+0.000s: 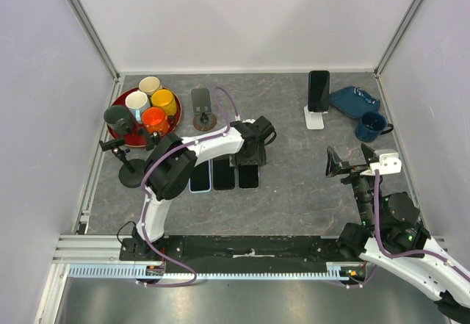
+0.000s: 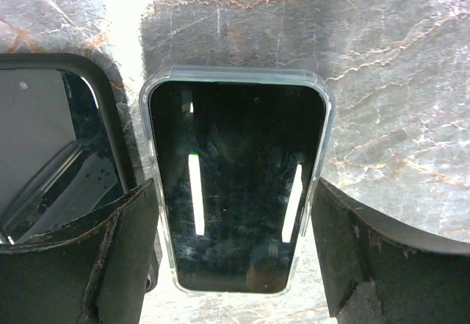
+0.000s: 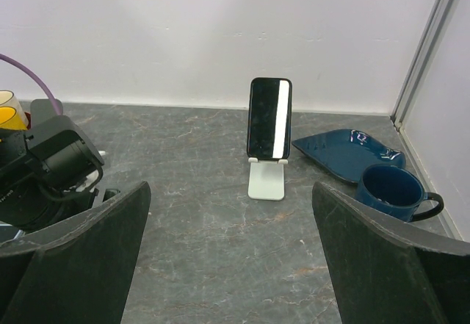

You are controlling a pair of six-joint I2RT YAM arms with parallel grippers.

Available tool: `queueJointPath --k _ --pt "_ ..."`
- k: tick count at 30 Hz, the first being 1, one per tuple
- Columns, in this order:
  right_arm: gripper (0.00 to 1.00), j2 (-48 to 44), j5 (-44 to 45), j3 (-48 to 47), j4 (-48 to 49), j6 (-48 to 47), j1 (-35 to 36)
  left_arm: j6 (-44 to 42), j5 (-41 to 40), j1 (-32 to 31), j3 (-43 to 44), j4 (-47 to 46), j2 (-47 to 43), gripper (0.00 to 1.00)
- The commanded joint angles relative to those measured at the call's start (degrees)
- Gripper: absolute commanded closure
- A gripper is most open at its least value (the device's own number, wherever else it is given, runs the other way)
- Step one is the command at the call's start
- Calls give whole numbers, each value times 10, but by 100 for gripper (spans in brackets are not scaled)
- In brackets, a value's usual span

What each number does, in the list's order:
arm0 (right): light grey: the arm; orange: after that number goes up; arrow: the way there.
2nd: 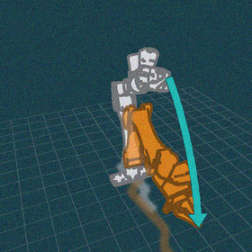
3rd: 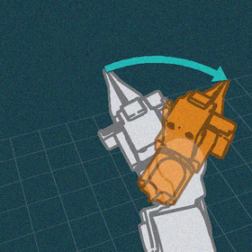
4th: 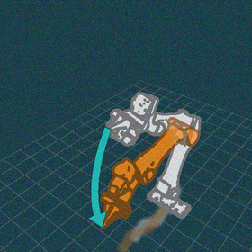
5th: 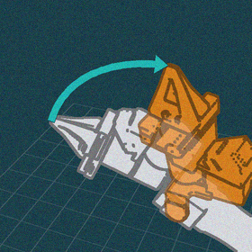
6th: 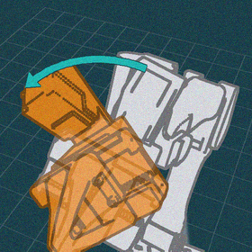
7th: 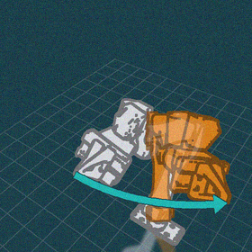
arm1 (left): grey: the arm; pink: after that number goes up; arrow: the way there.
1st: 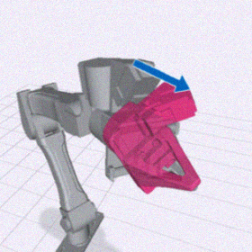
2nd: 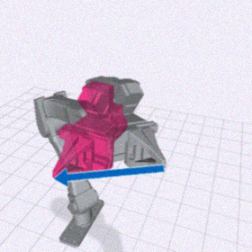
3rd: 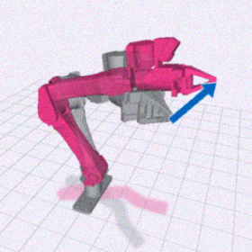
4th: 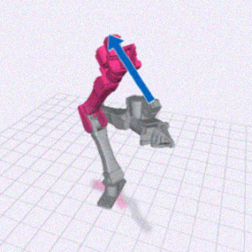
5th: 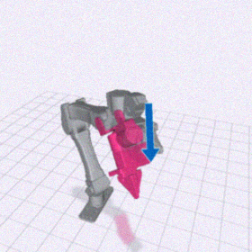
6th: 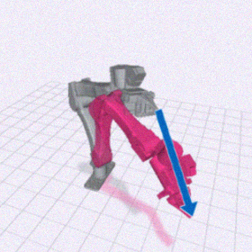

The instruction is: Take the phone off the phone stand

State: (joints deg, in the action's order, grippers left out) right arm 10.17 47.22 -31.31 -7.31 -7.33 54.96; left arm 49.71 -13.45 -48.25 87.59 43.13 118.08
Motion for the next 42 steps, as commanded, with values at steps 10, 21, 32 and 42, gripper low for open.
queueJointPath --k 10,21,32,42 --pt "2 -10 0 2 16 -4 1 30 -3 -1 25 -17 20 71" --pt "2 -11 -1 2 16 -4 1 43 7 -1 19 -35 14 67" --pt "2 -13 -4 3 15 -2 1 39 4 0 18 -39 0 57" --pt "2 -20 -4 3 15 -2 1 38 10 0 9 -52 -15 39"
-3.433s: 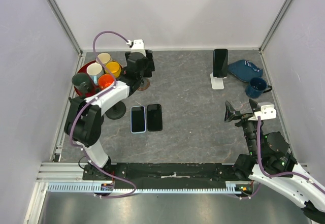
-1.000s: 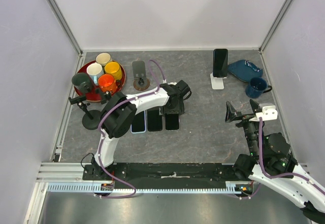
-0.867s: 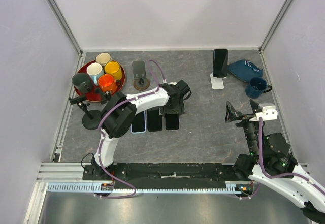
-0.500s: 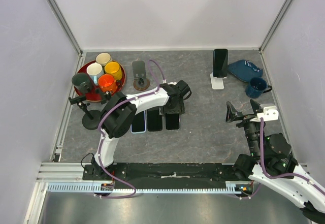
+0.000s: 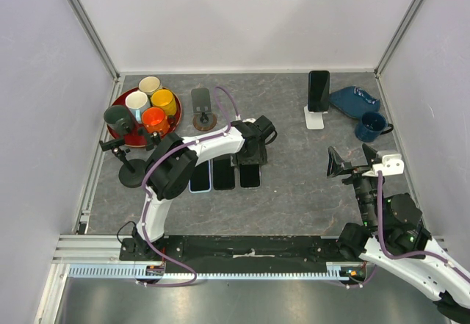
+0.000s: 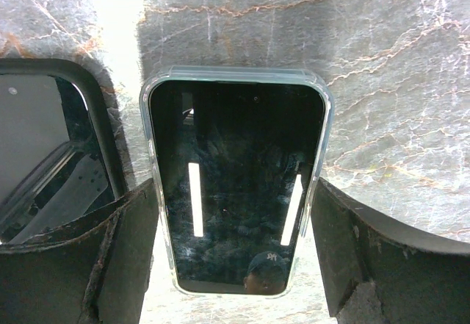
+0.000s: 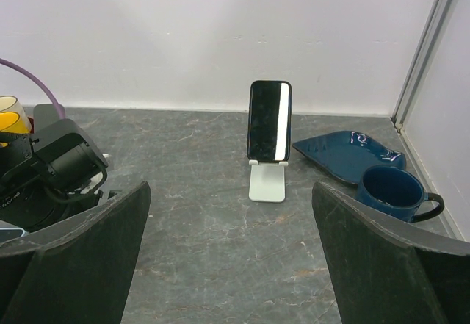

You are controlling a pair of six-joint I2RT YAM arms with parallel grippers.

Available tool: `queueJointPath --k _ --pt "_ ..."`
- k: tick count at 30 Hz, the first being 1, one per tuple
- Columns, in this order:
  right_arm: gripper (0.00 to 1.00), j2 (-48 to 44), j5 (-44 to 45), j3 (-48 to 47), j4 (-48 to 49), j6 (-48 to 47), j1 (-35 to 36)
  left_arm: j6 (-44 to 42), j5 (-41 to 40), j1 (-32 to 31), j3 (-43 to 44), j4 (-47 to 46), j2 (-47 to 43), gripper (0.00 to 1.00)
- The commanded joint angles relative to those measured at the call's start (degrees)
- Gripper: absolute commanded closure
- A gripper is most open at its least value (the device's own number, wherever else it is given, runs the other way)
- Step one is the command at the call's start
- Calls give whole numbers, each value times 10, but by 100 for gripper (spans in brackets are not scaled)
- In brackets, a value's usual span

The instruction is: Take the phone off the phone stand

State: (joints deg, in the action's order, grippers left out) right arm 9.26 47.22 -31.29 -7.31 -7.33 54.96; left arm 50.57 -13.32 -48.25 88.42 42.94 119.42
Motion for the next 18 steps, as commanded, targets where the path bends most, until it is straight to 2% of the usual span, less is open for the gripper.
queueJointPath --k 1,8,10,18 --pt "2 -12 -3 3 14 -2 1 30 9 -1 -4 -52 -31 38" --pt "2 -13 -5 3 12 0 1 28 12 -1 -14 -72 -51 22" --pt "2 -15 -6 3 12 1 1 28 13 -1 -15 -70 -51 21" --pt "2 -20 -6 3 10 3 1 30 10 -1 -25 -71 -58 5"
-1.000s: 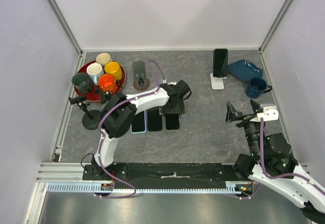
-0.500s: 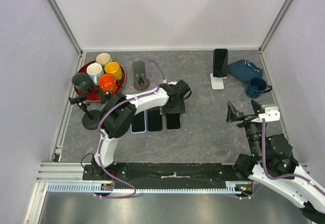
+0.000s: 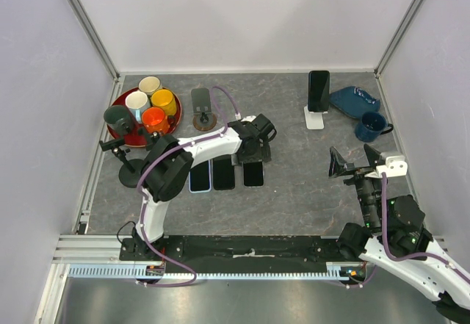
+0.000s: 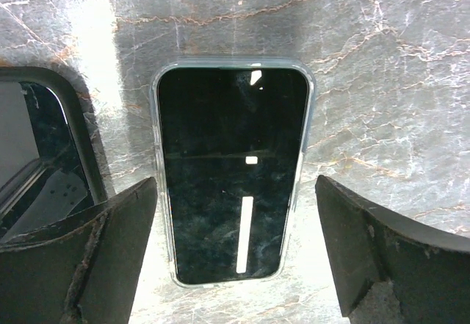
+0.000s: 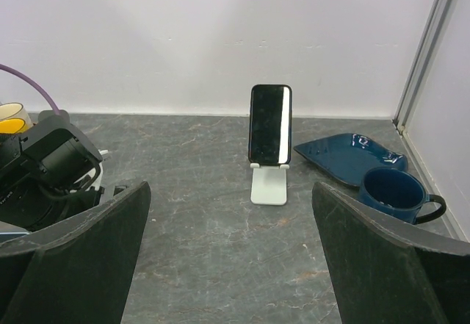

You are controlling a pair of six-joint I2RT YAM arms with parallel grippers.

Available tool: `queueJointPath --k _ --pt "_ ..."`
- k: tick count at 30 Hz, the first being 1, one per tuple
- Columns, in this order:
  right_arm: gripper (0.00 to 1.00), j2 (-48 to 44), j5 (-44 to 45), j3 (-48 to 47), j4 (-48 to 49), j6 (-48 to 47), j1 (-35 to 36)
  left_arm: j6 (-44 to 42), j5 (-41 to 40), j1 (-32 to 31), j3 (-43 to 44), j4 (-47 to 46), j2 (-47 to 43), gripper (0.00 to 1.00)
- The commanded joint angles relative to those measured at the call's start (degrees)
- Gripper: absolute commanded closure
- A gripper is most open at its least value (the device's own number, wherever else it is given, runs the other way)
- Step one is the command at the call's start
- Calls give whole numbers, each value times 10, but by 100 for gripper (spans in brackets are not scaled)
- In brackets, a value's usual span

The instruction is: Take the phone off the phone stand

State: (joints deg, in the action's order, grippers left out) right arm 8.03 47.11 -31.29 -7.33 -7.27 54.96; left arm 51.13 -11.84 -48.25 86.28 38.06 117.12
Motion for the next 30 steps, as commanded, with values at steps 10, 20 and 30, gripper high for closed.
queueJointPath --k 10,20,30 --pt "2 -2 -4 3 8 2 1 18 -26 0 -14 -19 -80 4" --pt "2 68 -11 -22 -7 18 1 -88 -156 1 -11 -16 -240 0" --pt "2 337 3 -174 -96 113 1 -243 -242 1 -56 -9 -455 0"
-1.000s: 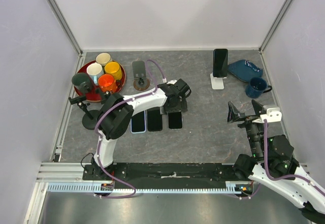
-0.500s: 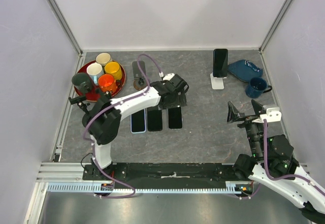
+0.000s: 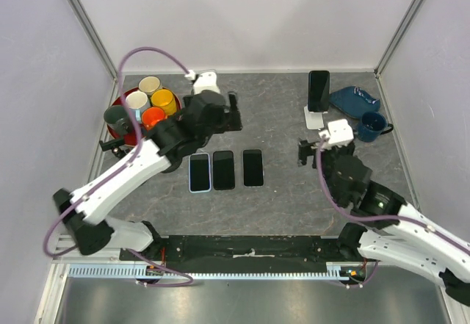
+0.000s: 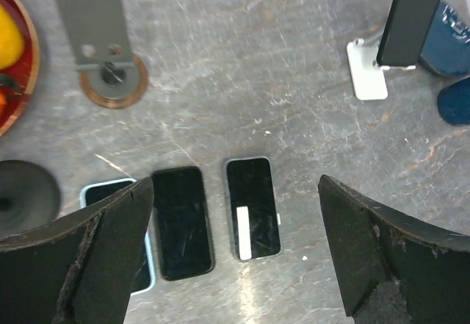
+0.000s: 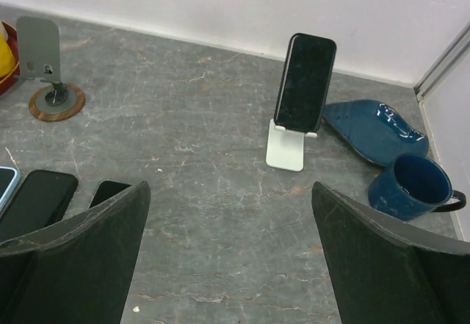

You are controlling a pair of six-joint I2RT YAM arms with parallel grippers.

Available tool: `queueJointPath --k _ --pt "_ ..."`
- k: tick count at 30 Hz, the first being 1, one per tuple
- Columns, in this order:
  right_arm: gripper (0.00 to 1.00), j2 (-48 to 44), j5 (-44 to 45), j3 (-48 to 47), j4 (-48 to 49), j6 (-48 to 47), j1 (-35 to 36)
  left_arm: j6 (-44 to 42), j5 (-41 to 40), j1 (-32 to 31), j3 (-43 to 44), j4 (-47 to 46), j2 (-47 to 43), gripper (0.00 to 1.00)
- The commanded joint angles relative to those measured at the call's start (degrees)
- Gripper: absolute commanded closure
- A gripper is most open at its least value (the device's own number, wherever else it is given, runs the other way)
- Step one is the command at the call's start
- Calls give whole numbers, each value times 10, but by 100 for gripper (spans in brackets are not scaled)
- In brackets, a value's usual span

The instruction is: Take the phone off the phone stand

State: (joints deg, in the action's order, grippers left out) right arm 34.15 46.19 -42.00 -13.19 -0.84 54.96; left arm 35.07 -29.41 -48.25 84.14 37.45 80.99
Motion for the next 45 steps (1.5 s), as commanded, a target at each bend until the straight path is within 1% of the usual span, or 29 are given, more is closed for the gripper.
queueJointPath --k 1,2,3,5,6,8,9,10,12,13,15,16,19,20,21,22,23,25,27,28,29,30,31,32,33,34,37,40,45 --pt "2 94 14 -87 -39 52 1 -97 -74 1 -48 -4 -114 0" --pt "2 130 25 -96 -39 65 -2 -103 -87 1 -63 -5 -141 0" --pt "2 147 29 -104 -39 71 -5 -110 -89 1 -92 -6 -188 0" --pt "2 197 22 -128 -39 80 -20 -135 -86 1 -128 -28 -244 0" --pt "2 215 18 -136 -39 84 -28 -143 -81 1 -167 -38 -298 0" --pt "2 262 -4 -164 -41 85 -69 -177 -54 0 -207 -74 -347 0" --pt "2 277 -31 -172 -41 89 -85 -184 -52 0 -243 -86 -375 0" --pt "2 292 -48 -191 -41 92 -120 -198 -51 0 -260 -96 -415 0" --pt "2 335 -88 -210 -39 95 -160 -213 -56 0 -304 -120 -455 0" --pt "2 350 -95 -228 -38 102 -198 -226 -59 1 -316 -126 -484 0" --pt "2 389 -117 -245 -32 116 -236 -234 -66 1 -341 -135 -508 0" --pt "2 411 -160 -253 -12 117 -276 -239 -66 1 -348 -139 -528 0" --pt "2 452 -207 -261 33 131 -344 -259 -64 2 -371 -149 -548 0" --pt "2 463 -210 -266 39 142 -360 -265 -75 1 -374 -148 -556 0" --pt "2 477 -218 -285 40 152 -378 -272 -81 1 -379 -146 -560 0" --pt "2 505 -253 -297 37 165 -415 -275 -89 2 -383 -146 -564 0" --pt "2 519 -266 -309 34 194 -430 -278 -95 2 -386 -146 -572 0" --pt "2 544 -289 -342 35 210 -458 -281 -92 8 -394 -150 -579 0" --pt "2 556 -277 -360 43 201 -463 -284 -76 24 -403 -157 -588 0" --pt "2 561 -263 -360 71 191 -463 -285 -61 31 -407 -165 -589 0" --pt "2 564 -253 -355 96 150 -463 -285 -53 39 -410 -168 -590 0" --pt "2 565 -261 -327 127 119 -463 -278 -41 55 -412 -170 -591 0" --pt "2 565 -275 -309 202 90 -467 -274 -29 64 -412 -171 -590 0" --pt "2 566 -303 -295 227 69 -467 -270 0 74 -412 -173 -589 0" --pt "2 569 -318 -293 240 70 -470 -264 14 93 -413 -175 -588 0" --pt "2 588 -333 -305 229 76 -483 -261 37 102 -413 -176 -584 0" --pt "2 633 -384 -363 193 88 -501 -252 66 132 -414 -175 -574 0" --pt "2 673 -428 -389 207 71 -512 -246 75 155 -415 -172 -568 0" --pt "2 738 -458 -468 181 48 -516 -243 77 170 -418 -176 -557 0"
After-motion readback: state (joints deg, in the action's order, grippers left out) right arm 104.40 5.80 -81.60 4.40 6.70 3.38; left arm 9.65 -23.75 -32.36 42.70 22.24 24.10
